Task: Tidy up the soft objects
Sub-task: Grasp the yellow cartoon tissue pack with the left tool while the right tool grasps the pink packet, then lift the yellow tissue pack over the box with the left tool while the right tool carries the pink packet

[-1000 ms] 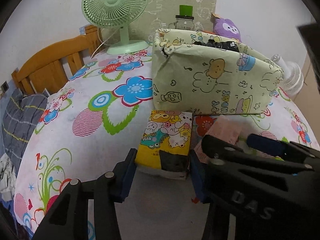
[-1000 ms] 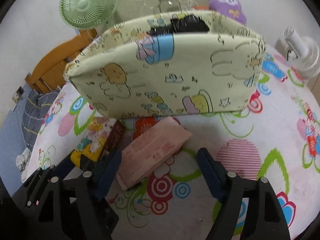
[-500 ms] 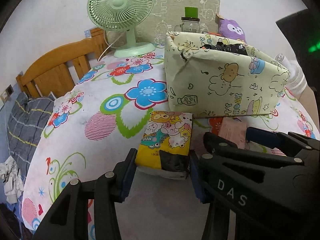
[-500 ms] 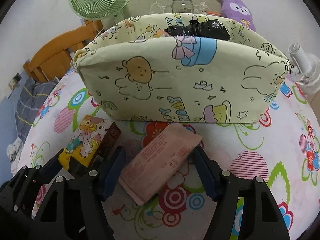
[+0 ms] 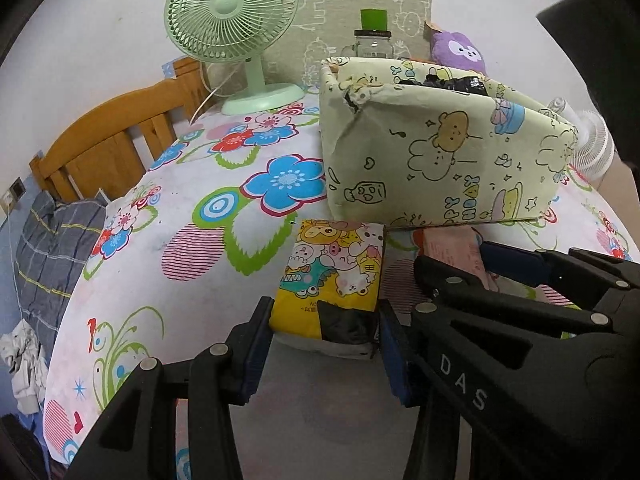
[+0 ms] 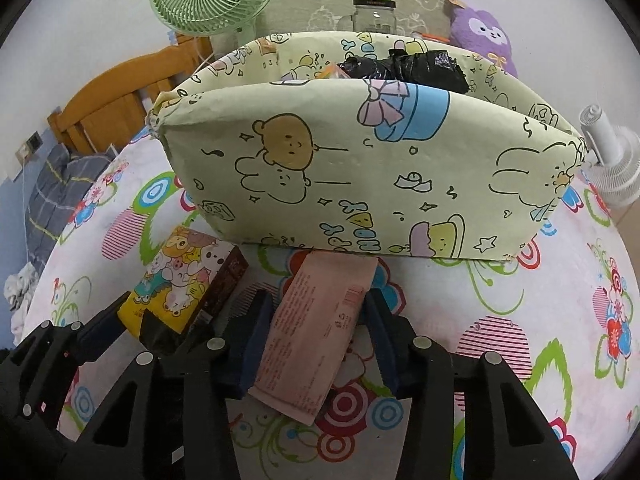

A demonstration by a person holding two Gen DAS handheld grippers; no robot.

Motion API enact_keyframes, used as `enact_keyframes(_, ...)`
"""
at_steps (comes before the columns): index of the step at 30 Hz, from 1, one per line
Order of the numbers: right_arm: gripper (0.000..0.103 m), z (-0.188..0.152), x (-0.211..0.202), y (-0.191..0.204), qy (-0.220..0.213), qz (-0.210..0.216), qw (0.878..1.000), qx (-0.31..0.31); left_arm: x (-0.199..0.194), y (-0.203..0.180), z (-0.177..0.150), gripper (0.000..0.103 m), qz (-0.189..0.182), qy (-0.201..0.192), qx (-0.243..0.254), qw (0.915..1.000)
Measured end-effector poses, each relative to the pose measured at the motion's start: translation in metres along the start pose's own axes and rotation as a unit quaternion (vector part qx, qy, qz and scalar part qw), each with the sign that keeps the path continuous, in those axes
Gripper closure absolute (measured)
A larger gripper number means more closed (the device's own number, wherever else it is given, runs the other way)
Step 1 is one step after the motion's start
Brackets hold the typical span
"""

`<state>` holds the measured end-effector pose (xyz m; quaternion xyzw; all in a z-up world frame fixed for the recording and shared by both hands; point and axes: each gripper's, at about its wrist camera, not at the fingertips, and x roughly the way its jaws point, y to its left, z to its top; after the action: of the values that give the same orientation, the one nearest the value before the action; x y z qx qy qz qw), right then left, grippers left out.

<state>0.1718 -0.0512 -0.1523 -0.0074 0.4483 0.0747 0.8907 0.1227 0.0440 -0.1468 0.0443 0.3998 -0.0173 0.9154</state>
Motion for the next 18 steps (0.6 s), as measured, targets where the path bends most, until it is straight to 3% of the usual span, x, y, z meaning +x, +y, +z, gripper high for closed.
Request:
enact_keyframes(7,0.061,-0.006,-0.005,-0.002,-0.001,0.018,1.000,-0.014,-0.005,-0.006,-0.004,0.051,-0.001,0.000,-0.001,1.0000)
enact_keyframes(18,0.063,-0.019,-0.018,-0.013,-0.002,0.021,1.000,-0.018,-0.015,-0.022,-0.014,0.052,-0.005,-0.003,-0.006,1.0000)
